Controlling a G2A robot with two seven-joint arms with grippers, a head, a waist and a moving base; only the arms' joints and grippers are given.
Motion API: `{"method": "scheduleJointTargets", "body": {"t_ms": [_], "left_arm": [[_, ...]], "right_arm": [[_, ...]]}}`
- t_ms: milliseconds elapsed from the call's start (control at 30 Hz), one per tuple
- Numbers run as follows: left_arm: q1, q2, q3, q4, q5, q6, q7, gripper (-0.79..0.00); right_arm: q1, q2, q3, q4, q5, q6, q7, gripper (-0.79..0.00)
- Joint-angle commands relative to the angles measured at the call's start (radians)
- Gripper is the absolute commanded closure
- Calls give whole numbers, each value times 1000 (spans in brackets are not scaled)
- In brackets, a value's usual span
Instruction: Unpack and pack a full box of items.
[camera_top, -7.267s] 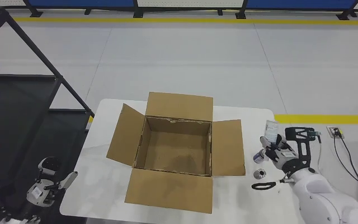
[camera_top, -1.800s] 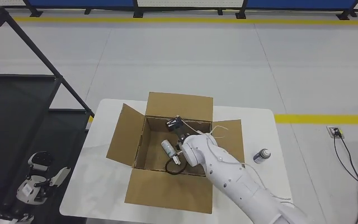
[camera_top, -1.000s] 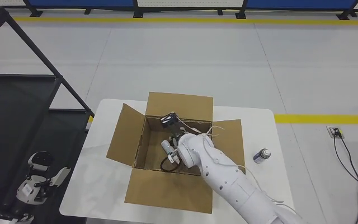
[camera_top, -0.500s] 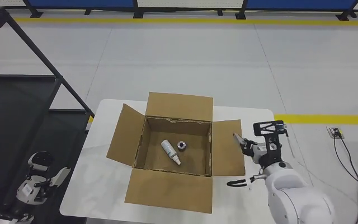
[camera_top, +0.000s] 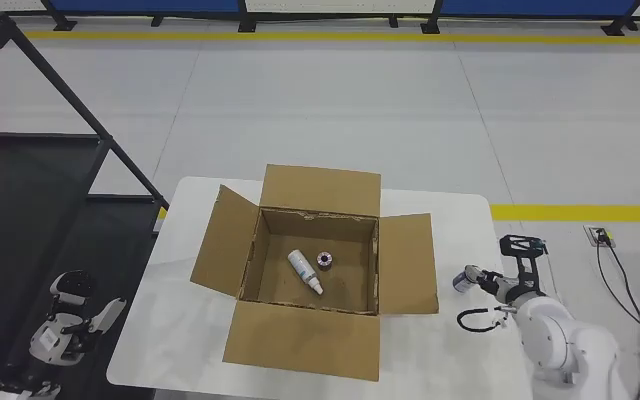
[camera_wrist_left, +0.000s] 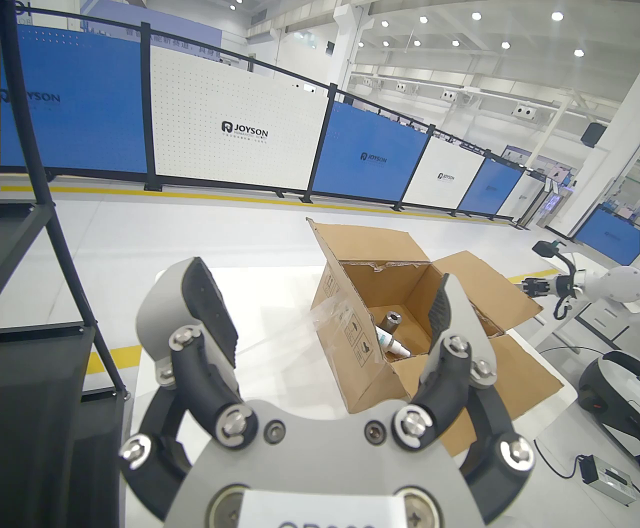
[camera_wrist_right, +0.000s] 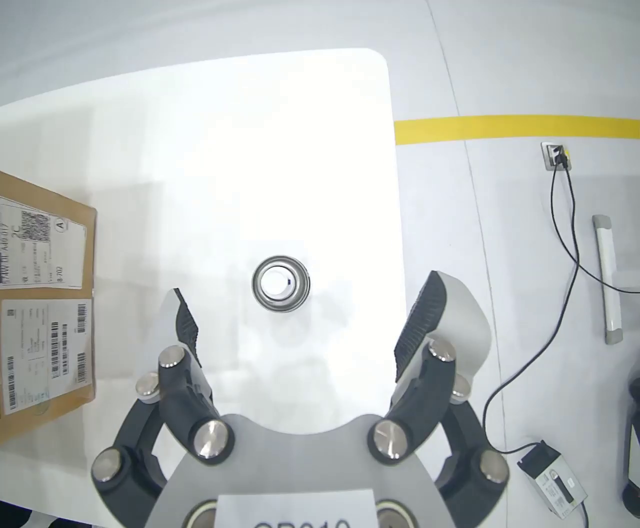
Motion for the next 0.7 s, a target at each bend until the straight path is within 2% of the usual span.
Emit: {"method": "scheduleJointTargets", "body": {"t_ms": [0,200,267,333,367,467,500,567,633,667], "left_arm": [[0,0,0,0,0,0,0,-785],[0,0,0,0,0,0,0,-785],[0,0,0,0,0,0,0,-785],[0,0,0,0,0,0,0,-785],[0,0,0,0,0,0,0,-785],[0,0,0,0,0,0,0,-785],[0,0,0,0,0,0,0,-785],[0,0,0,0,0,0,0,-785],[0,0,0,0,0,0,0,-785],[0,0,0,0,0,0,0,-785]], "right_arm": [[29,3,-18,53,-9,-16,11,-785],[91,7,-68,134,-46,-7,54,-785],[108,9,-77,159,-52,-5,78,-643],[125,10,-83,183,-51,-2,88,-557],[134,11,-87,196,-54,-2,95,-403],[162,13,-96,236,-52,-7,115,-379],[168,14,-99,248,-50,-9,119,-345],[179,15,-101,261,-46,-2,120,-228],[178,17,-93,252,-36,5,109,0],[170,18,-86,236,-26,8,100,0]]}}
